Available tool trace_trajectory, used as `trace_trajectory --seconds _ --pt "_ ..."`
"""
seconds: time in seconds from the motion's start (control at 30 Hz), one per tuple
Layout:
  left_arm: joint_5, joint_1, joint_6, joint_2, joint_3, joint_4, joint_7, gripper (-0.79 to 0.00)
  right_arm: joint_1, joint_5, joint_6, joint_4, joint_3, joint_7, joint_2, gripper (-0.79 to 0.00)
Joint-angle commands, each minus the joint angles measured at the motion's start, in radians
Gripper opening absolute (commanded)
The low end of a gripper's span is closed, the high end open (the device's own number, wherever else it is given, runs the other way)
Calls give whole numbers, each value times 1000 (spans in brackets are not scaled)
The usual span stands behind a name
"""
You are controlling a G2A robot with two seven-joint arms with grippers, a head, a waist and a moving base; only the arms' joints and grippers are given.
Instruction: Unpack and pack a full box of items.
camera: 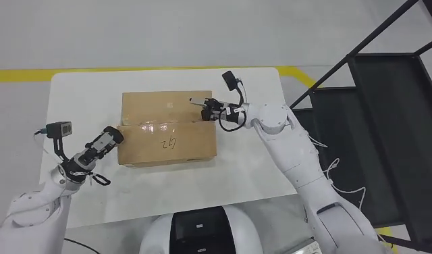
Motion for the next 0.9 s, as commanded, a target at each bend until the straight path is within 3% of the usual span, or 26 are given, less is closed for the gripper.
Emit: trace_trajectory --seconds 0.0,0.3,0.87 --pt "-11 -31 27 0 12 24 -6 0 -6 -2 6 -7 -1 -6 2 0" --pt "-23 -131 138 3 50 126 -32 0 -23 3 19 -34 -3 -36 8 0" --pt "113 -206 284 3 112 159 31 0 -55 15 29 -117 15 -77 23 0"
